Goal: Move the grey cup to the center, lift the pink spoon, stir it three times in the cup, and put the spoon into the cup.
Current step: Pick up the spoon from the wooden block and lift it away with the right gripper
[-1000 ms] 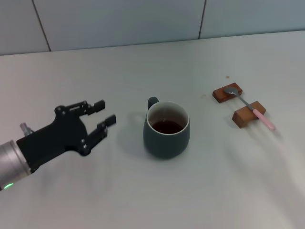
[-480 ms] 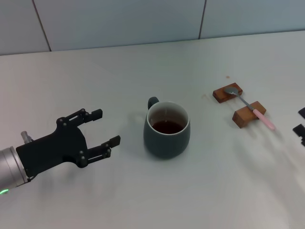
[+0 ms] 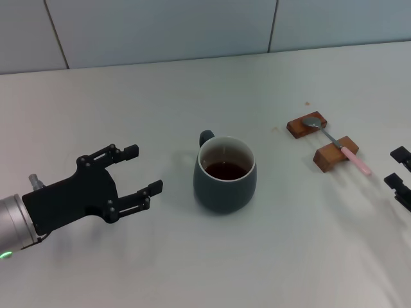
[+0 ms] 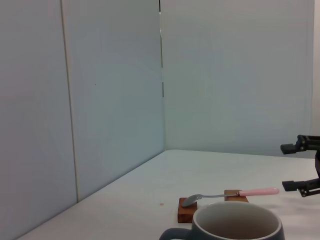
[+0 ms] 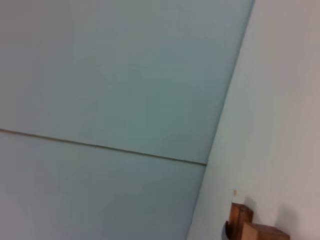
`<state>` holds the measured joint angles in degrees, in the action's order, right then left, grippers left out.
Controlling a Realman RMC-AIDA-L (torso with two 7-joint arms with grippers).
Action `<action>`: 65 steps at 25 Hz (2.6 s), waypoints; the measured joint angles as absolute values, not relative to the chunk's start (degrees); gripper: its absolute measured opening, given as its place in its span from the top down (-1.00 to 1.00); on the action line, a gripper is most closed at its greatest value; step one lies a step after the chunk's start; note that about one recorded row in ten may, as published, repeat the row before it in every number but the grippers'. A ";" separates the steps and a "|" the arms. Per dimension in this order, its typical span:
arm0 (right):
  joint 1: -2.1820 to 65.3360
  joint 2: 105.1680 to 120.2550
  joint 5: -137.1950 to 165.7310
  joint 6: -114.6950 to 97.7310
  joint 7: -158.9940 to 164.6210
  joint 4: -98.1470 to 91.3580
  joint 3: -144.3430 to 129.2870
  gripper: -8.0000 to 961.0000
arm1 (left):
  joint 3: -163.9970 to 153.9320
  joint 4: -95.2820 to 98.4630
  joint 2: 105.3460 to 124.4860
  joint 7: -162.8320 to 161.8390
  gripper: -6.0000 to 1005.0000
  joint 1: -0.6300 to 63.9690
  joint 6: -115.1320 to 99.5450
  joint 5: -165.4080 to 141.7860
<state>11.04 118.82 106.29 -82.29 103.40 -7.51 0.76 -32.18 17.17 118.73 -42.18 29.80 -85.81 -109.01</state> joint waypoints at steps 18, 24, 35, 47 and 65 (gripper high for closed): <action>13.89 118.83 106.35 -77.78 109.71 -6.12 -0.08 -0.67 | -32.19 17.79 118.74 -41.90 -0.57 29.71 -86.01 -108.97; 15.09 118.82 106.35 -76.11 110.37 -5.95 -1.17 -0.67 | -32.23 17.78 118.74 -41.70 -0.57 29.67 -86.12 -108.98; 16.48 118.89 106.35 -74.80 110.13 -5.98 -1.48 -0.66 | -32.26 17.75 118.74 -41.61 -0.56 30.06 -86.21 -108.98; 16.80 118.81 106.22 -73.72 110.84 -6.03 -2.19 -0.39 | -32.43 17.75 118.74 -41.57 -0.56 30.06 -86.32 -108.98; 17.26 118.81 106.33 -73.38 111.01 -5.97 -3.80 0.19 | -32.43 17.75 118.83 -41.49 -0.56 30.15 -87.26 -109.00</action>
